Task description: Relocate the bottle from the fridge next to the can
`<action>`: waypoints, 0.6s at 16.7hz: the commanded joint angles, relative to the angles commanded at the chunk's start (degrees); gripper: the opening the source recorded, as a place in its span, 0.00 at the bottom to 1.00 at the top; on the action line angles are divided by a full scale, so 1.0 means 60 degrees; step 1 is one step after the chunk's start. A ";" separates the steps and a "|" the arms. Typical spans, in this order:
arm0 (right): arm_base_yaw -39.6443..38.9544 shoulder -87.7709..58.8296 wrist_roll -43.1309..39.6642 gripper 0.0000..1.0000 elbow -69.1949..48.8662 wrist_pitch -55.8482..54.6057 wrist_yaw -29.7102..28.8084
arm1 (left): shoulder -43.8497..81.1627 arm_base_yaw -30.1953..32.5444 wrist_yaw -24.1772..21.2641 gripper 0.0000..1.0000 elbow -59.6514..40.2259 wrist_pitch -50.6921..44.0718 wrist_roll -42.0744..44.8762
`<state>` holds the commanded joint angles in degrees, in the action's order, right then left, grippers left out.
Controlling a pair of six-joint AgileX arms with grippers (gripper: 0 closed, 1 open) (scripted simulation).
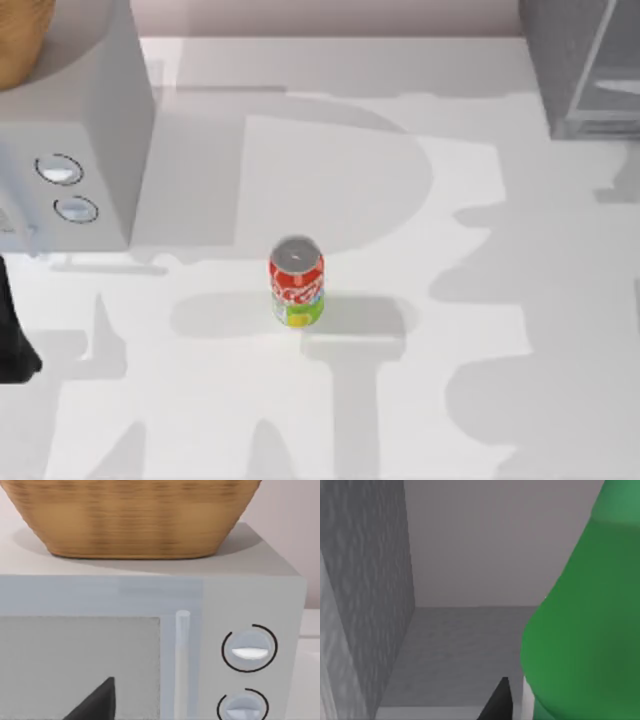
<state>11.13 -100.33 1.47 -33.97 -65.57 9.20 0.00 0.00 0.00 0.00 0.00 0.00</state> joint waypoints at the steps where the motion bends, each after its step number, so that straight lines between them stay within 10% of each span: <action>1: -0.0405 -0.0154 0.0025 0.00 0.0042 -0.0139 -0.0404 | 0.0000 0.0000 0.0000 1.00 0.0000 0.0000 0.0000; 10: -0.6996 -0.1445 0.0355 0.00 0.0789 -0.1657 -0.6606 | 0.0000 0.0000 0.0000 1.00 0.0000 0.0000 0.0000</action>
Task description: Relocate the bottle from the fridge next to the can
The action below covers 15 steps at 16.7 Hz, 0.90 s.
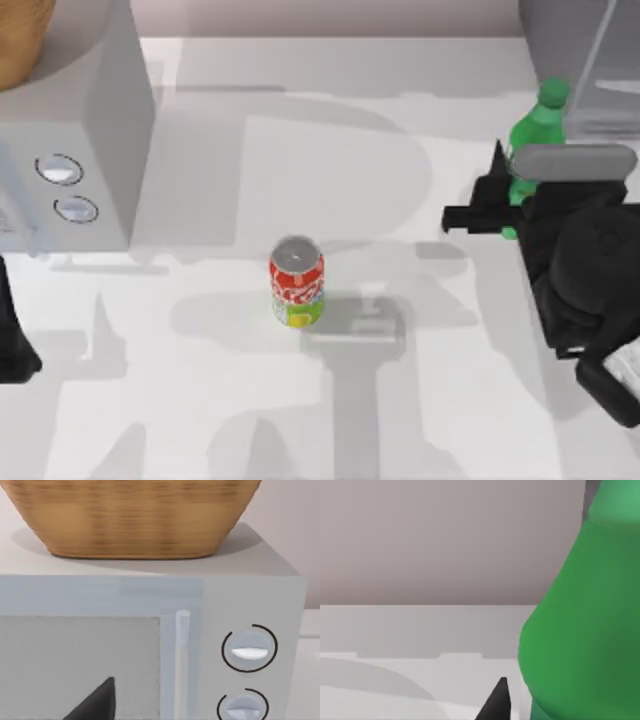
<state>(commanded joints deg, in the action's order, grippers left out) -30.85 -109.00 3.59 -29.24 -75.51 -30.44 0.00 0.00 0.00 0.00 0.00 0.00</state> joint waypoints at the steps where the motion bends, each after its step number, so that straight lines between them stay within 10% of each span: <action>1: -0.0697 -0.0063 0.0034 0.00 0.0098 -0.0126 -0.0669 | 0.0000 0.0000 0.0000 1.00 0.0000 0.0000 0.0000; 6: -0.2688 -0.0142 0.0148 0.00 0.0461 -0.0458 -0.2639 | 0.0000 0.0000 0.0000 1.00 0.0000 0.0000 0.0000; 15: -0.2789 -0.0133 0.0155 0.00 0.0487 -0.0466 -0.2739 | 0.0000 0.0000 0.0000 1.00 0.0000 0.0000 0.0000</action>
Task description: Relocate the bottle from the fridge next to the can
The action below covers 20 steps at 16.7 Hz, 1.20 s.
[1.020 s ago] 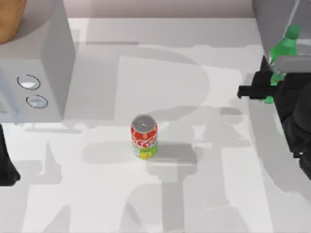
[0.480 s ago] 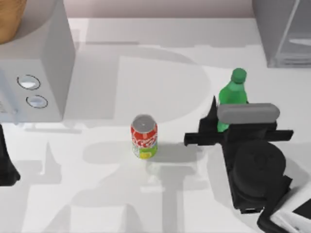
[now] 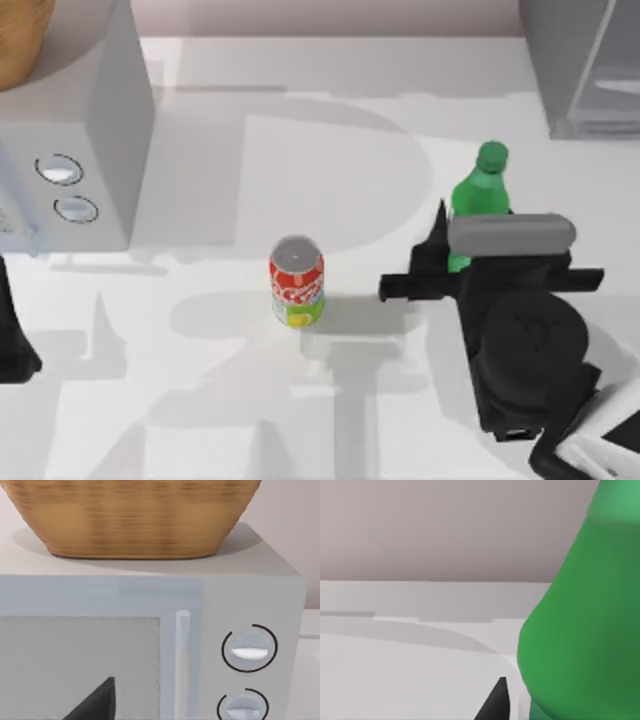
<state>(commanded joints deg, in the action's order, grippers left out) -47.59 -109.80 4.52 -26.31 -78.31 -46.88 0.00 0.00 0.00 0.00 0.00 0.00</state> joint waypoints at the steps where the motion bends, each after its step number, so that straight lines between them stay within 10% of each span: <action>1: 0.0000 0.0000 0.0000 0.00 0.0000 0.0000 0.0000 | 0.0000 0.0000 0.0000 1.00 0.0000 0.0000 0.0000; 15: 0.0000 0.0000 0.0000 0.98 0.0000 0.0000 0.0000 | 0.0000 0.0000 0.0000 1.00 0.0000 0.0000 0.0000; 20: 0.0000 0.0000 0.0000 1.00 0.0000 0.0000 0.0000 | 0.0000 0.0000 0.0000 1.00 0.0000 0.0000 0.0000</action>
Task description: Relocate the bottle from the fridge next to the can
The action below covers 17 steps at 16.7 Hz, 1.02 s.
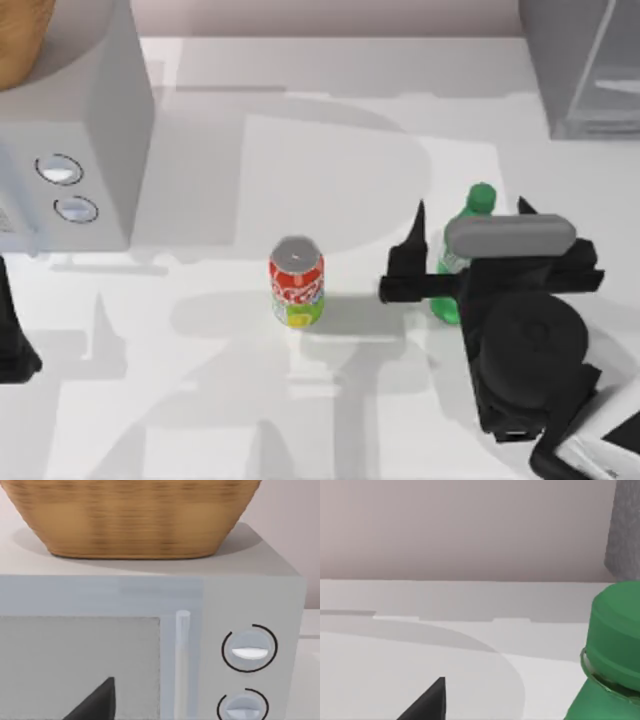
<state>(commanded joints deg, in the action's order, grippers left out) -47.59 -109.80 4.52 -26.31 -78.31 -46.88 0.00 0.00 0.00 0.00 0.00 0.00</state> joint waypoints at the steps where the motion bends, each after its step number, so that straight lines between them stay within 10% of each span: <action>1: 0.0000 0.0000 0.0000 1.00 0.0000 0.0000 0.0000 | 0.0000 0.0000 0.0000 1.00 0.0000 0.0000 0.0000; 17: -0.0689 0.0656 0.0099 1.00 0.0680 -0.0047 -0.0656 | 0.0000 0.0000 0.0000 1.00 0.0000 0.0000 0.0000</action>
<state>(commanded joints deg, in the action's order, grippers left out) -51.72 -105.86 5.12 -22.23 -78.59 -50.81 0.00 0.00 0.00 0.00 0.00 0.00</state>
